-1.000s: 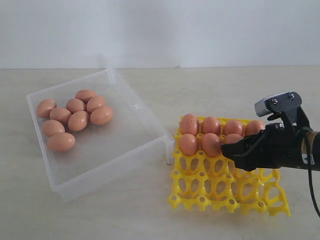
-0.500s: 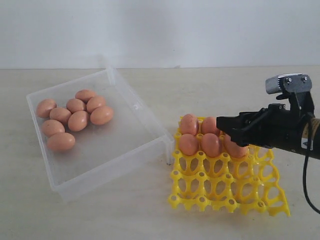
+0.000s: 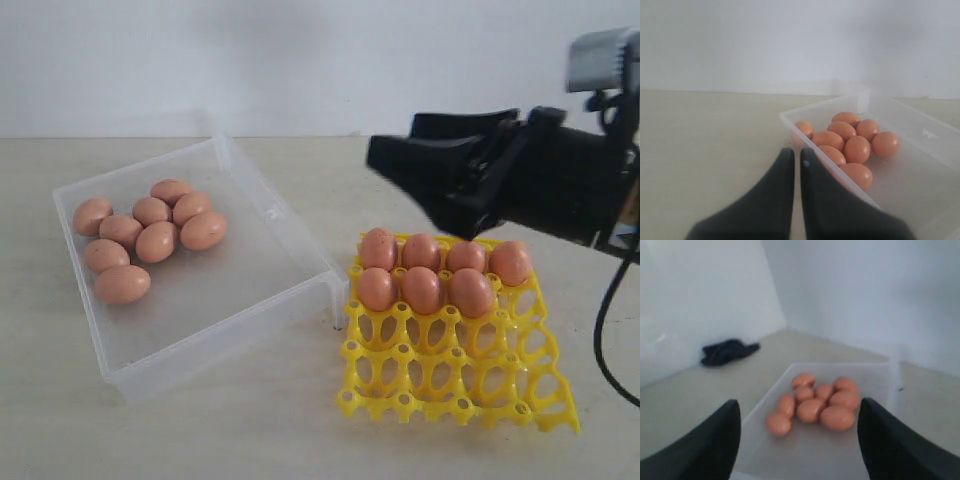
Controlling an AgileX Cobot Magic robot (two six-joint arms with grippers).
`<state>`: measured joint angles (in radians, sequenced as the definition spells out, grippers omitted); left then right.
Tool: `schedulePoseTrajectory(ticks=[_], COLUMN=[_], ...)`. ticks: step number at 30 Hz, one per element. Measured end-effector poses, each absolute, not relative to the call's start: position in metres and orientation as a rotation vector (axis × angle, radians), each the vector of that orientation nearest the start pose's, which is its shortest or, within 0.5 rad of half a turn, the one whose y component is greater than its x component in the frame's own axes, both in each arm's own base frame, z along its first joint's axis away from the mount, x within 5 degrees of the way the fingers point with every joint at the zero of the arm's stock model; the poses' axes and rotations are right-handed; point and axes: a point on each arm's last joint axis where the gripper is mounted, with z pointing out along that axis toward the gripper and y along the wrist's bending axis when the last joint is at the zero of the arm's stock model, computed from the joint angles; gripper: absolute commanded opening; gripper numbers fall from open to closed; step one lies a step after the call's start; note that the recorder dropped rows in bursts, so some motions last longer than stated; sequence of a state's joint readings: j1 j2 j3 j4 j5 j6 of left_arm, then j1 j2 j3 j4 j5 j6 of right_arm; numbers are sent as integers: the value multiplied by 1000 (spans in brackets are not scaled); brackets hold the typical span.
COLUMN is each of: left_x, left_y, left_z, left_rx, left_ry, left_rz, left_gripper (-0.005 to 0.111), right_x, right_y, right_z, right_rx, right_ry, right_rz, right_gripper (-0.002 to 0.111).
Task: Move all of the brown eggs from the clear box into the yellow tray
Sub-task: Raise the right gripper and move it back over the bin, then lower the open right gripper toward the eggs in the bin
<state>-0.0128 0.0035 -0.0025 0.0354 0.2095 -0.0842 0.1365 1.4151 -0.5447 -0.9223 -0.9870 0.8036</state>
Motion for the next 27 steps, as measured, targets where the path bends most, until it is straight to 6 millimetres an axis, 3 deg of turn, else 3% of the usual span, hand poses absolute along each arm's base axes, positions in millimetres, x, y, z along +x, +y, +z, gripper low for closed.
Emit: schedulePoseTrajectory(ticks=[3, 7, 10, 13, 18, 20, 23, 27], left_x=[56, 56, 56, 56, 56, 56, 56, 56], left_y=[0, 0, 0, 0, 0, 0, 0, 0], left_z=[195, 195, 195, 195, 195, 195, 195, 195], left_rx=[-37, -37, -37, -37, -37, -37, -37, -37], left_ry=[1694, 1694, 1694, 1694, 1694, 1694, 1694, 1694], left_rz=[-40, -40, -40, -40, -40, -40, -40, -40], left_gripper=[4, 4, 4, 4, 4, 4, 4, 4], right_x=[243, 248, 258, 273, 306, 315, 322, 324], right_y=[134, 185, 223, 255, 289, 300, 313, 326], right_z=[247, 262, 277, 277, 255, 253, 252, 239], right_rx=[-735, -923, -967, -909, -740, -743, -879, -1018], right_ry=[1746, 1838, 1798, 1832, 1962, 1953, 1888, 1868], right_rz=[787, 584, 526, 588, 706, 741, 737, 784], right_gripper=[59, 59, 56, 43, 13, 7, 10, 25])
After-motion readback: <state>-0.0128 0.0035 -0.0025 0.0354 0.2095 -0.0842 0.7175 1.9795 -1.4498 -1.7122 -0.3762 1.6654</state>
